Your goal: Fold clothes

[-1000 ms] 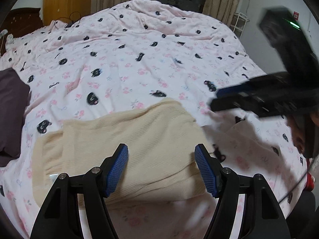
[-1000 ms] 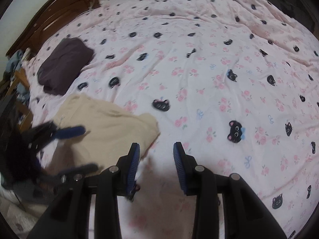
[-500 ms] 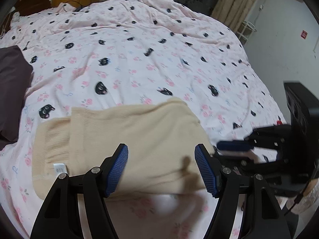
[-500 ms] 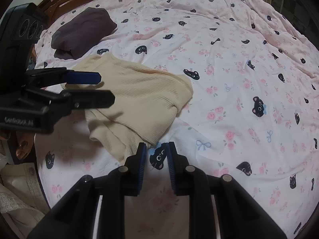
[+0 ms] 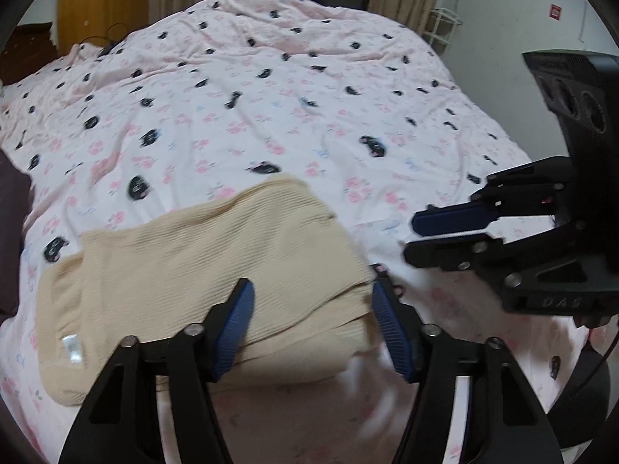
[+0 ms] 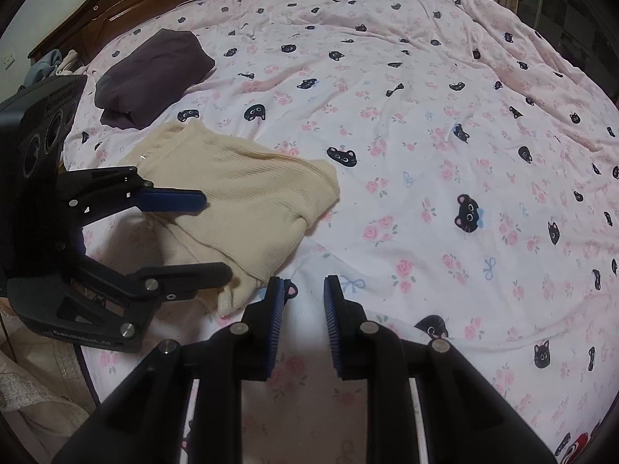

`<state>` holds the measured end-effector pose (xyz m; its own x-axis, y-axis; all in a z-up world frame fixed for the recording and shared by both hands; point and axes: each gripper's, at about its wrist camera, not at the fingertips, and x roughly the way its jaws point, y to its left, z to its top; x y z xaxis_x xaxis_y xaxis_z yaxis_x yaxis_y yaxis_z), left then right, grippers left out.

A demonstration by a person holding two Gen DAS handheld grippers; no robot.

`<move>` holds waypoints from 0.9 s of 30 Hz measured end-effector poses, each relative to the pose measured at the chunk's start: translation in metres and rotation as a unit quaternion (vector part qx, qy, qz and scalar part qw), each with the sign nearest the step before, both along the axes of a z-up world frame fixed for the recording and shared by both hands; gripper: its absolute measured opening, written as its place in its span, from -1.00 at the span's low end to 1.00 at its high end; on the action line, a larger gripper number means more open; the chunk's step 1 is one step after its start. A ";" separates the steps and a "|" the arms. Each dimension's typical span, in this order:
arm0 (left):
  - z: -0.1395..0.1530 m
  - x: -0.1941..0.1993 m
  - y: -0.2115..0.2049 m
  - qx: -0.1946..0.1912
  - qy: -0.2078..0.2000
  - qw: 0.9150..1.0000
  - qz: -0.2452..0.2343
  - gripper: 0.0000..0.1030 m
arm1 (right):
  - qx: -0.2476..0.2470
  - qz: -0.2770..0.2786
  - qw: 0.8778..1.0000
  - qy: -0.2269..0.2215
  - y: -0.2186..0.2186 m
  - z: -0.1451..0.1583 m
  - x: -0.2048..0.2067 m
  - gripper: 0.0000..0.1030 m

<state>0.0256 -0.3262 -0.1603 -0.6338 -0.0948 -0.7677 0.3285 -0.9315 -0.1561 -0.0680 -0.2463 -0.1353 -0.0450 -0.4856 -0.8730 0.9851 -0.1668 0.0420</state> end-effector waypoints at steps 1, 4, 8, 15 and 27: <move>0.000 -0.002 0.003 -0.005 -0.001 1.000 -0.006 -0.12 | 0.000 -0.001 1.000 0.000 0.001 -0.001 0.000 -0.57; -0.002 -0.008 0.012 -0.017 -0.009 1.000 -0.020 -0.29 | 0.000 -0.008 1.000 0.001 0.005 -0.001 -0.004 -0.57; 0.003 -0.008 0.025 -0.048 -0.008 0.999 -0.021 -0.29 | -0.003 -0.018 1.000 0.002 0.012 0.003 -0.012 -0.56; 0.010 0.005 0.064 0.041 0.089 0.993 0.061 -0.27 | -0.011 -0.042 0.999 -0.012 0.032 0.008 -0.036 -0.56; -0.007 0.033 0.043 0.101 0.168 0.955 0.222 -0.27 | -0.018 -0.054 0.998 -0.028 0.046 0.013 -0.053 -0.56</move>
<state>0.0585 -0.2835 -0.1672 -0.7792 -0.2823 -0.5595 0.5839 -0.6513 -0.4846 -0.1213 -0.2000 -0.1228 -0.0507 -0.5125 -0.8572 0.9577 -0.2683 0.1038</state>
